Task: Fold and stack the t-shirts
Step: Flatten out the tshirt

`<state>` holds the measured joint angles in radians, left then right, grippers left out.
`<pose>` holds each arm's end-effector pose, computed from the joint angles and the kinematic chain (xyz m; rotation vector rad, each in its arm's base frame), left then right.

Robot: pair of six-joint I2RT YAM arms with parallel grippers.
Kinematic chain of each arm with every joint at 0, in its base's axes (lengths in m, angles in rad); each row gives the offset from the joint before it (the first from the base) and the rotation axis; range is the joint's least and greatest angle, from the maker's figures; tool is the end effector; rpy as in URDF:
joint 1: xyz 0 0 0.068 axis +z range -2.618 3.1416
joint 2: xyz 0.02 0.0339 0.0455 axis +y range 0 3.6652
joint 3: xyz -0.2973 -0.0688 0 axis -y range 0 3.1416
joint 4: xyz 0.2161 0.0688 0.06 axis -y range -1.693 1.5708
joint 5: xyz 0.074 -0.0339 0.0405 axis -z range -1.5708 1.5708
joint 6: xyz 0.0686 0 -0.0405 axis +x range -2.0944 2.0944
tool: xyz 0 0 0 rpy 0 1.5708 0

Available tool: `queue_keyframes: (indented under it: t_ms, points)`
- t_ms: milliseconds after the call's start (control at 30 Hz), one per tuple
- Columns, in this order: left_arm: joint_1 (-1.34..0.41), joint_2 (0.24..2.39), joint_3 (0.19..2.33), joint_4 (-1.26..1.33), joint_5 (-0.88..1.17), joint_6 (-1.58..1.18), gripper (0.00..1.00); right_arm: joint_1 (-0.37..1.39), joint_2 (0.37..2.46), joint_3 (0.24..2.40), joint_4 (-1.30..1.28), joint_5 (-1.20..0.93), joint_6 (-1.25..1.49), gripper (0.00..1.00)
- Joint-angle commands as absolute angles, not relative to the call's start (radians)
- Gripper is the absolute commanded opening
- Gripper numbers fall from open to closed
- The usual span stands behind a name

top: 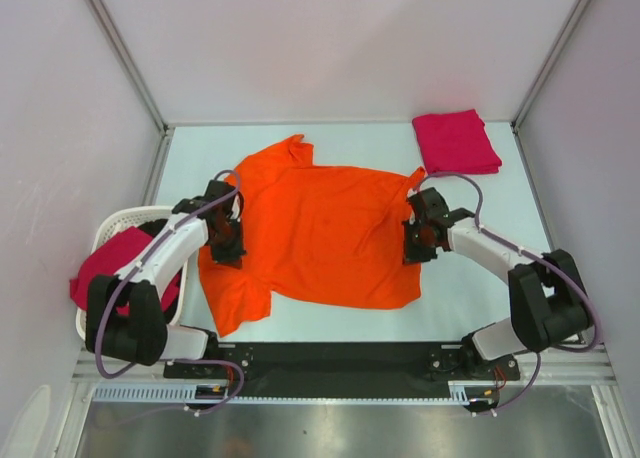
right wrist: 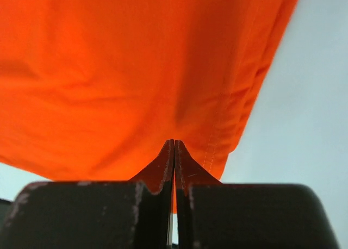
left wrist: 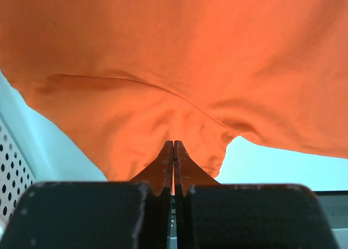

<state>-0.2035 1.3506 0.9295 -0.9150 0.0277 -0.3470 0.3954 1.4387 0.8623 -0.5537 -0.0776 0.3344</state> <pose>0.2052 -0.0443 0.2314 -0.2046 2.9131 -0.1325 0.2337 0.1033 0.2120 -0.1074 2.7377 0.3183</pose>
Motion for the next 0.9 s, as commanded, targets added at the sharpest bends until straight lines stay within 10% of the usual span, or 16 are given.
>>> queue_keyframes:
  t_ms: [0, 667, 867]
  points:
    - [-0.209, 1.383, 0.937, -0.94, 0.018, -0.318, 0.0, 0.416, 1.483, 0.819, -0.557, -0.189, 0.373, 0.0]
    - [-0.227, 1.589, 0.891, -0.948, 0.094, -0.354, 0.0, 0.509, 1.729, 0.811, -0.752, -0.131, 0.465, 0.0]
    - [-0.244, 1.447, 1.035, -0.934, 0.103, -0.37, 0.0, 0.517, 1.465, 0.92, -0.707, -0.051, 0.411, 0.0]
